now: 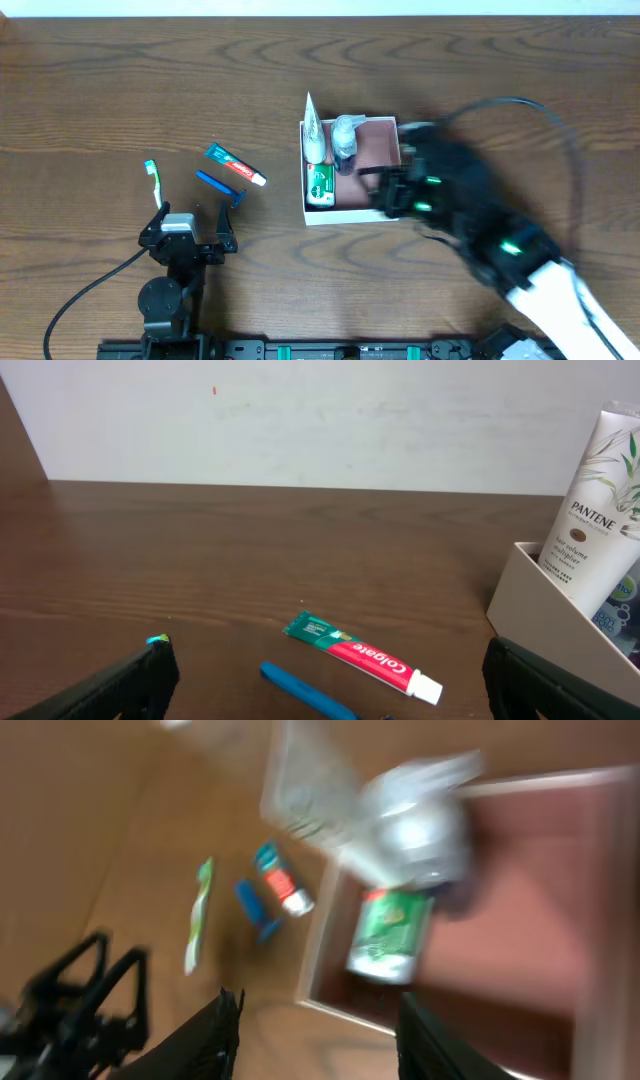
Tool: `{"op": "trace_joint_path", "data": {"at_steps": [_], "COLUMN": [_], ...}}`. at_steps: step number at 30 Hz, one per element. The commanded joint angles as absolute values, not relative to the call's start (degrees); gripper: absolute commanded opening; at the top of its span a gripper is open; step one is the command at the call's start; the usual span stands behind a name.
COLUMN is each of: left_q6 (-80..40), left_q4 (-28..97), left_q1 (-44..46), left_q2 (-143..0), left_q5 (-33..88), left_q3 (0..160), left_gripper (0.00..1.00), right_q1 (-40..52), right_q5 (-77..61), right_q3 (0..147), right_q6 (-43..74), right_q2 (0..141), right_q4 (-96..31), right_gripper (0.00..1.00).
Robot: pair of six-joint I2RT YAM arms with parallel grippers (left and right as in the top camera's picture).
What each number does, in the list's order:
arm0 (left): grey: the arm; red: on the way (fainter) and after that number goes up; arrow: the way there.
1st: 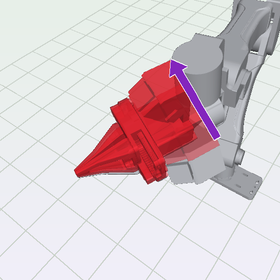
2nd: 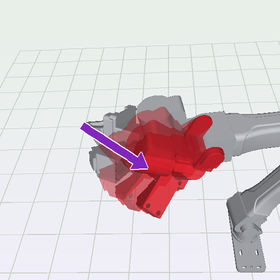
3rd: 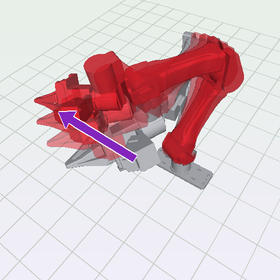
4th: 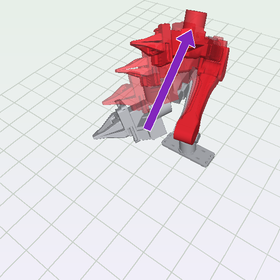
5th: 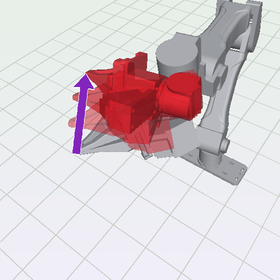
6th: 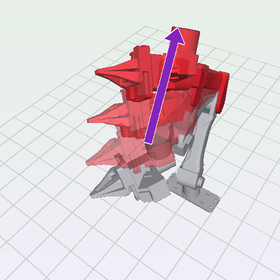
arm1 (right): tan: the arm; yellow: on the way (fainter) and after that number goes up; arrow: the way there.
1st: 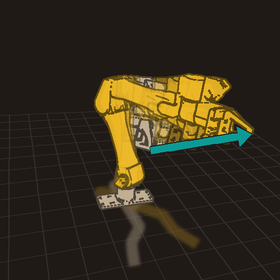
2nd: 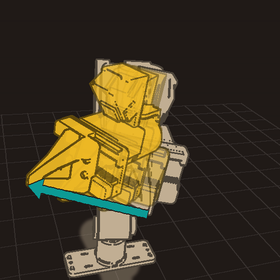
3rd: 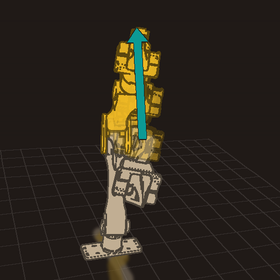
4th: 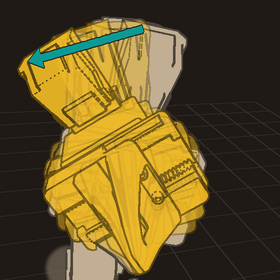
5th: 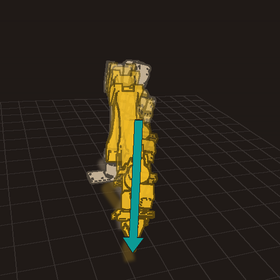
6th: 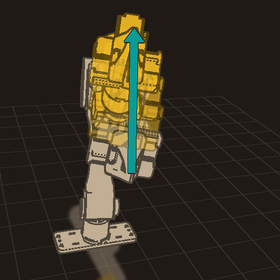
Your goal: Pack container
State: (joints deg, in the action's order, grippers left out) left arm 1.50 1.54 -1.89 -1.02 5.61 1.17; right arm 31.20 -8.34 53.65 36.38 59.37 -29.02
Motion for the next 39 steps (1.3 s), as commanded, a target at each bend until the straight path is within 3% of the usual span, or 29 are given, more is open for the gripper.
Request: {"op": "trace_joint_path", "data": {"at_steps": [1,10,18,24,36,39], "left_q6": [1.8,1.8,1.8,1.8,1.0,-4.2], "left_q4": [3.6,3.6,3.6,3.6,3.2,3.5], "left_q1": [-2.2,-2.2,-2.2,-2.2,-2.2,-2.2], "left_q2": [-1.1,-1.1,-1.1,-1.1,-1.1,-1.2], "left_q5": [6.2,6.2,6.2,6.2,8.1,8.5], "left_q3": [0.2,0.2,0.2,0.2,0.2,0.5], "left_gripper": [0.98,0.98,0.98,0.98,0.98,0.98], "right_q1": [23.9,-0.7,-19.8,-29.0,-33.2,-33.1], "right_q5": [2.0,8.3,-8.1,-18.1,-20.1,-19.9], "right_q3": [54.5,54.5,54.5,54.5,54.5,54.5], "right_q6": [34.4,35.1,32.3,30.0,23.0,23.1], "right_q2": [53.8,51.7,59.5,69.5,85.1,85.3], "right_q4": [-34.3,-42.0,-38.6,-37.3,-39.7,-39.9], "right_gripper": [0.51,0.99,0.99,0.99,0.99,0.99]}}
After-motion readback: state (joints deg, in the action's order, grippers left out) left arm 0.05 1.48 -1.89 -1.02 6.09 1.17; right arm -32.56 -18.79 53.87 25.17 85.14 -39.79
